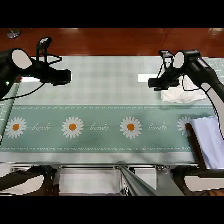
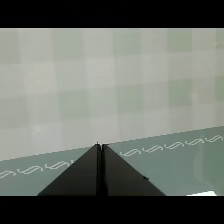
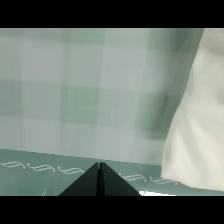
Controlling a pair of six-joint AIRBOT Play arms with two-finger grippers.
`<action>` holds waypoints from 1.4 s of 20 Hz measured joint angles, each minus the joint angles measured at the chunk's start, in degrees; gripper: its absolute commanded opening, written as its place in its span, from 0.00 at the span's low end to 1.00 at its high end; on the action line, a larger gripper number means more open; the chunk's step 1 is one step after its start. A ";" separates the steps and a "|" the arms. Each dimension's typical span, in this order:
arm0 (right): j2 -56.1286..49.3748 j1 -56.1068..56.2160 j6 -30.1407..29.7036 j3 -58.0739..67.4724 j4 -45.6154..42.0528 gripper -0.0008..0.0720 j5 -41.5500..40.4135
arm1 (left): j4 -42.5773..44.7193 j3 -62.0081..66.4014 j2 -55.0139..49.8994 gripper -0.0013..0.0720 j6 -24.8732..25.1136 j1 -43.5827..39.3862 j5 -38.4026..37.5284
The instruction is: Fold the shirts.
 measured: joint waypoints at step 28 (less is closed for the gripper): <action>-2.05 -6.78 15.26 0.00 -26.77 0.88 -18.32 | 0.83 0.00 -2.08 0.98 -0.04 0.07 15.21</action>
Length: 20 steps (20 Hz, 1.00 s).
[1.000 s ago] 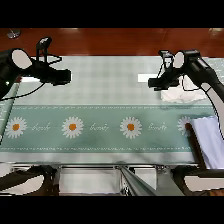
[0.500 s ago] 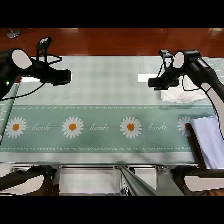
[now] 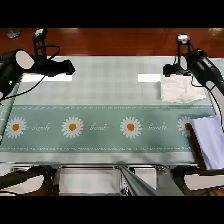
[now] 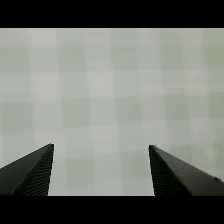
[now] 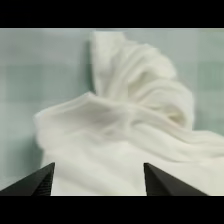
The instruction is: Fold the shirts.
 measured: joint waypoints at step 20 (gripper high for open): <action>17.05 -10.32 -22.25 24.70 36.15 0.04 8.44 | 1.70 -7.69 26.51 0.97 2.91 6.27 -17.35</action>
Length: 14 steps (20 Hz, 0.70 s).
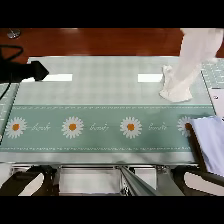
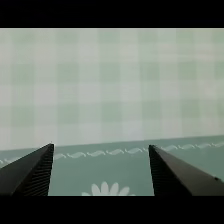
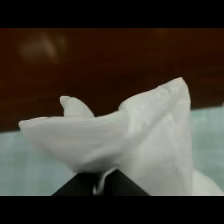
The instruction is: Fold the shirts.
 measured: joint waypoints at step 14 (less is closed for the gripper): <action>15.37 31.87 -3.52 -6.03 1.84 0.04 0.92 | -10.80 -19.15 16.98 0.97 -0.85 -2.43 9.11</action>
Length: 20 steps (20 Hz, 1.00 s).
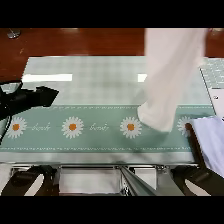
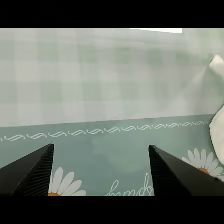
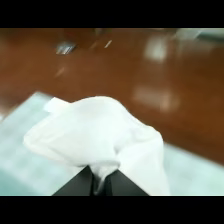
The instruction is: Fold the shirts.
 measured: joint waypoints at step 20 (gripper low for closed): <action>-3.37 -30.69 4.24 -24.61 4.55 0.86 13.11 | -4.94 -4.11 -13.49 0.97 4.72 2.71 -14.84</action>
